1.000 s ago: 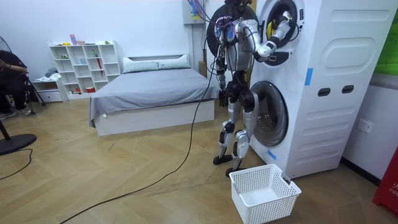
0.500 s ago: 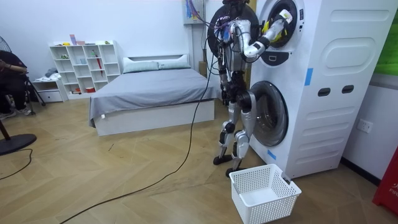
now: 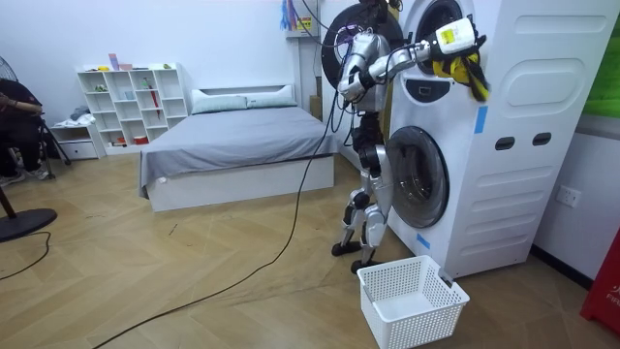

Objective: Pick clothes from washing machine

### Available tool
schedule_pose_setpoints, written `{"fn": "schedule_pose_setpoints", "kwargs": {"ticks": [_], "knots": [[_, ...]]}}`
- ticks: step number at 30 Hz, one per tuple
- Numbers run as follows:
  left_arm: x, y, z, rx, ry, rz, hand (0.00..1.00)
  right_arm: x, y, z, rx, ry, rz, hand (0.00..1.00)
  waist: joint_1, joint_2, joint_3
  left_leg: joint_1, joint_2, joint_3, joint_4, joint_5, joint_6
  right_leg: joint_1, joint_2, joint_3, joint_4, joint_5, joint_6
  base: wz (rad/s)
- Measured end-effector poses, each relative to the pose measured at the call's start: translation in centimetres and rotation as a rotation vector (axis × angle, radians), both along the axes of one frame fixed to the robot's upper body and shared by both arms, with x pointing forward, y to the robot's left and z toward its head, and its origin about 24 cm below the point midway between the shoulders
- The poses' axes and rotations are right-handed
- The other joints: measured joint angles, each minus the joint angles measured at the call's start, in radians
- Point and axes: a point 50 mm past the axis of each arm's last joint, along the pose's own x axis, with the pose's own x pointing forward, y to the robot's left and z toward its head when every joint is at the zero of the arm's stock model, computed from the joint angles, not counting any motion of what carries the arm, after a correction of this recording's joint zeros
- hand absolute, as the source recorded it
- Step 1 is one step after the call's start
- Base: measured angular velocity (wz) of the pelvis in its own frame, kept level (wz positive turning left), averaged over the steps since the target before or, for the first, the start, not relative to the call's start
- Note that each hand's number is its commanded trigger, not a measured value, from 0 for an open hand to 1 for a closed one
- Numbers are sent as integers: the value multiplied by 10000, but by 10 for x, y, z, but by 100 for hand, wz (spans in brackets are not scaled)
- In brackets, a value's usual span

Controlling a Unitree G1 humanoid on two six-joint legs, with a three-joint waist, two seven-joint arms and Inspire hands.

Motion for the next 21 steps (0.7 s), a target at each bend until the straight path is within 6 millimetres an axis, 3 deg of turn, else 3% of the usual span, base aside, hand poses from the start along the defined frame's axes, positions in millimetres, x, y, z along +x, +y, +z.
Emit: {"fn": "schedule_pose_setpoints", "kwargs": {"ticks": [9,13,17,21], "knots": [[2,-3,-3,33,657,-628,0,5,-18,-35,588,1504,-1163,100,-24,-133,15,-723,-25,472,135,-54,-3,-1013,91,270,387,11,14,-16],[5,-1,-3,70,703,-629,0,7,-31,-53,764,2213,-1864,100,-53,-209,84,-1117,-42,516,497,-80,7,-1387,114,392,544,9,25,-14],[22,-3,-4,21,565,-834,0,11,-33,-69,414,2869,-2247,100,-20,-8,200,-1671,-15,507,667,-150,109,-1832,89,386,558,118,62,-1],[27,-6,-6,-110,612,-1122,0,25,-25,-92,441,3795,-1909,100,50,233,204,-2071,12,682,812,-183,166,-2354,60,442,808,148,85,-12]]}}
